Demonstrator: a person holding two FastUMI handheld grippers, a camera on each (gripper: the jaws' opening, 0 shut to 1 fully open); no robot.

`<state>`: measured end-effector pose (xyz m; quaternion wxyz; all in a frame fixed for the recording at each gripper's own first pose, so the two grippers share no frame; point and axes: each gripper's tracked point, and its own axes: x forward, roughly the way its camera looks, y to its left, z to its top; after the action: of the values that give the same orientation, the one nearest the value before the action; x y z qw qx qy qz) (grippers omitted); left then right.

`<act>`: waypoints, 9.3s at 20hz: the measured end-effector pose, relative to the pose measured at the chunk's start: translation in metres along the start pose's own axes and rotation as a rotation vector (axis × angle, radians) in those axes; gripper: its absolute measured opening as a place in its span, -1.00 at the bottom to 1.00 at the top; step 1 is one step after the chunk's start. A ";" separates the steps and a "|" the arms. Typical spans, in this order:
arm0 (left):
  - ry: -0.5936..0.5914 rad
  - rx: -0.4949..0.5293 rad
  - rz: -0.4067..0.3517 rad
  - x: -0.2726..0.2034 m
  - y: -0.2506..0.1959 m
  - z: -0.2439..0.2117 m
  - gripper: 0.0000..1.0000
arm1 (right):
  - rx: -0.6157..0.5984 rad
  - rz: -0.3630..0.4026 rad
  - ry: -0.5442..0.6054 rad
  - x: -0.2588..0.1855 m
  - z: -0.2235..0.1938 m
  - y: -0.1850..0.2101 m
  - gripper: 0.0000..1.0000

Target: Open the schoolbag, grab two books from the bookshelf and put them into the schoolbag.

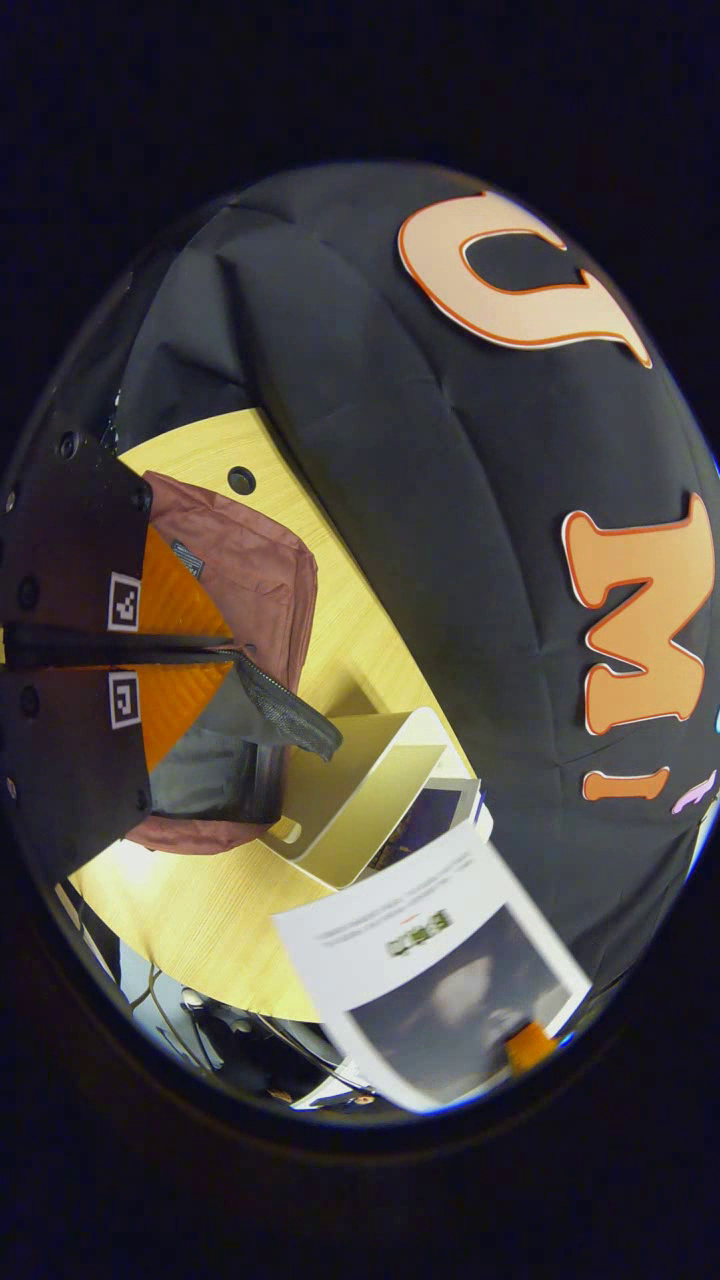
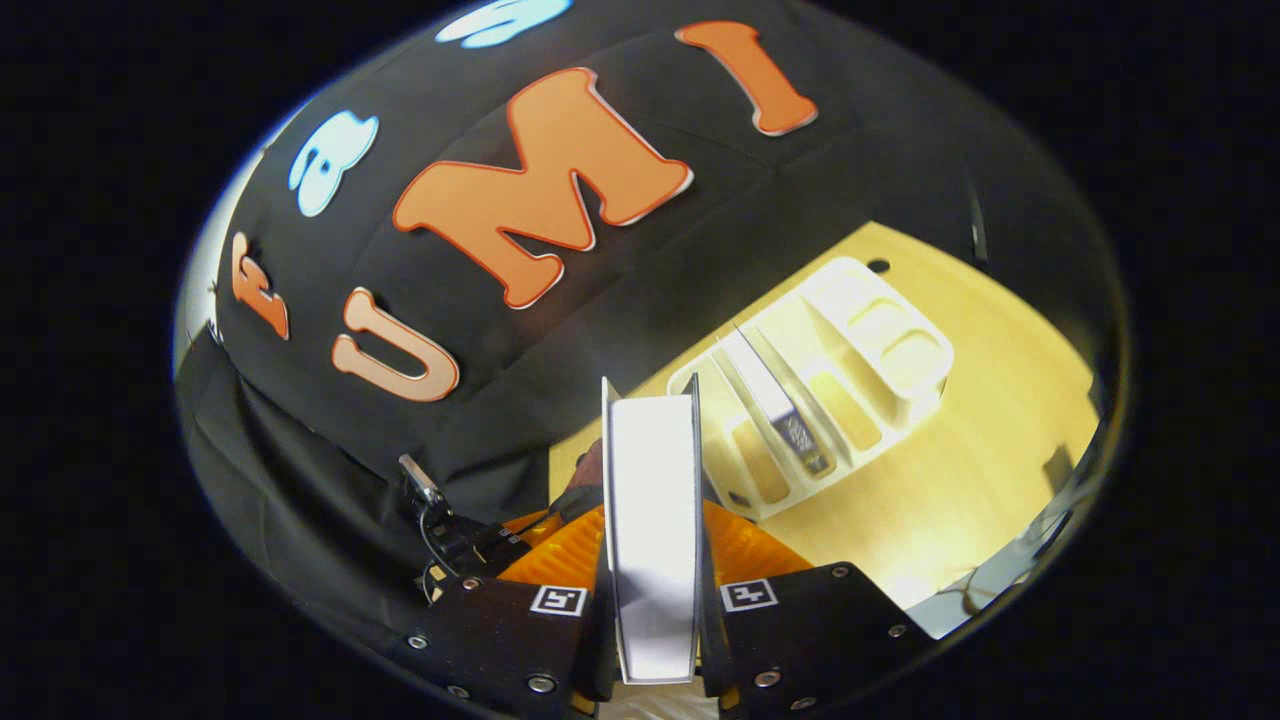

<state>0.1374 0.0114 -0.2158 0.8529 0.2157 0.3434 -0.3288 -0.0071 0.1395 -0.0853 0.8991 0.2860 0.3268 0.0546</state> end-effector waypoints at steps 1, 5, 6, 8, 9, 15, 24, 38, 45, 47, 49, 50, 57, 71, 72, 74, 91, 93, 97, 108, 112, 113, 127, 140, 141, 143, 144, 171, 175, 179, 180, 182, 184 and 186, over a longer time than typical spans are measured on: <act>0.000 0.009 0.006 -0.001 0.001 0.003 -0.99 | 0.058 0.031 -0.007 0.006 -0.016 -0.011 -0.32; -0.001 0.026 0.010 -0.004 0.000 0.010 -0.99 | 0.313 0.119 -0.001 0.035 -0.081 -0.056 -0.33; 0.002 0.025 0.008 -0.004 -0.001 0.013 -0.99 | 0.356 0.122 0.005 0.048 -0.093 -0.067 -0.33; 0.000 0.022 0.006 -0.006 -0.005 0.014 -0.99 | 0.407 0.119 0.017 0.076 -0.114 -0.082 -0.33; 0.001 0.020 0.003 -0.007 -0.007 0.015 -0.99 | 0.422 0.132 0.025 0.090 -0.122 -0.083 -0.33; -0.022 0.021 -0.003 -0.022 -0.030 0.025 -0.99 | 0.441 0.188 0.098 0.184 -0.170 -0.066 -0.34; -0.009 0.004 -0.053 -0.024 -0.047 0.021 -0.99 | 0.500 0.203 0.031 0.270 -0.173 -0.023 -0.33; 0.014 -0.022 -0.045 -0.022 -0.038 0.011 -0.99 | 0.466 0.022 0.103 0.276 -0.194 -0.051 0.62; 0.007 -0.060 -0.059 -0.023 -0.038 0.007 -0.99 | 0.385 -0.084 0.093 0.235 -0.184 -0.090 0.95; 0.006 -0.072 -0.061 -0.024 -0.037 0.006 -0.99 | 0.333 -0.116 0.071 0.217 -0.171 -0.103 0.95; 0.009 -0.077 -0.059 -0.024 -0.036 0.004 -0.99 | 0.273 -0.142 0.060 0.195 -0.155 -0.114 0.95; 0.012 -0.073 -0.058 -0.025 -0.036 0.001 -0.99 | 0.235 -0.153 0.053 0.182 -0.147 -0.118 0.95; 0.012 -0.079 -0.065 -0.022 -0.032 -0.006 -0.99 | -0.057 -0.297 -0.032 0.091 -0.051 -0.146 0.95; 0.038 -0.097 -0.037 -0.012 -0.015 -0.016 -0.99 | -0.553 -0.409 0.114 0.125 0.090 -0.063 0.96; 0.040 -0.101 -0.036 -0.011 -0.014 -0.017 -0.98 | -0.569 -0.427 0.131 0.135 0.096 -0.065 0.97; 0.048 -0.107 -0.033 -0.010 -0.013 -0.019 -0.99 | -0.574 -0.449 0.182 0.156 0.103 -0.068 0.97; 0.091 -0.121 -0.002 -0.007 -0.010 -0.023 -0.99 | -0.588 -0.584 0.482 0.223 0.081 -0.129 -0.22; 0.094 -0.119 0.000 -0.007 -0.010 -0.024 -0.98 | -0.596 -0.592 0.472 0.219 0.084 -0.126 -0.29; 0.090 -0.112 -0.005 -0.009 -0.014 -0.022 -0.99 | -0.586 -0.547 0.408 0.197 0.103 -0.093 -0.32; 0.073 -0.105 0.000 -0.014 -0.009 -0.020 -0.99 | -0.531 -0.381 0.156 0.071 0.140 -0.008 -0.36; 0.060 -0.102 -0.003 -0.016 -0.007 -0.015 -0.99 | -0.419 -0.248 0.102 0.029 0.104 0.007 -0.36; 0.060 -0.112 -0.011 -0.015 -0.009 -0.014 -0.99 | -0.390 -0.212 0.095 0.023 0.094 0.007 -0.37; 0.058 -0.083 -0.028 -0.021 -0.024 -0.001 -0.99 | 0.302 0.108 0.130 0.097 -0.115 -0.067 -0.38; 0.036 0.024 -0.044 -0.035 -0.049 0.016 -0.99 | 0.525 0.250 0.051 0.226 -0.171 -0.043 -0.38; 0.034 0.038 -0.041 -0.036 -0.051 0.017 -0.99 | 0.533 0.256 0.040 0.235 -0.168 -0.039 -0.38; 0.030 0.057 -0.043 -0.037 -0.057 0.020 -0.99 | 0.556 0.263 0.010 0.252 -0.163 -0.031 -0.38; 0.029 0.062 -0.052 -0.038 -0.061 0.019 -0.99 | 0.567 0.264 -0.003 0.259 -0.163 -0.031 -0.39; 0.100 -0.208 -0.015 -0.022 -0.088 -0.011 -0.95 | 0.333 -0.114 0.259 0.178 -0.146 -0.138 0.95; 0.133 -0.279 -0.003 -0.017 -0.127 -0.021 -0.82 | 0.241 -0.140 0.311 0.152 -0.118 -0.172 0.95; 0.127 -0.377 -0.017 -0.009 -0.174 -0.019 0.20 | 0.139 -0.166 0.339 0.132 -0.092 -0.204 0.96; 0.121 -0.397 -0.003 -0.005 -0.182 -0.019 0.60 | 0.123 -0.179 0.344 0.126 -0.087 -0.212 0.95; 0.090 -0.423 0.040 -0.006 -0.191 -0.010 0.99 | 0.054 -0.191 0.339 0.116 -0.072 -0.223 0.95; 0.033 -0.446 0.095 -0.005 -0.191 0.007 0.99 | -0.037 -0.193 0.315 0.106 -0.052 -0.230 0.95; -0.017 -0.457 0.142 -0.008 -0.189 0.030 0.99 | -0.111 -0.181 0.272 0.097 -0.028 -0.225 0.96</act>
<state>0.0121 -0.1339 -0.2166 0.9035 0.0380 0.3856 -0.1833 0.0316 -0.0064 -0.2803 0.8622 0.1952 0.4664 0.0297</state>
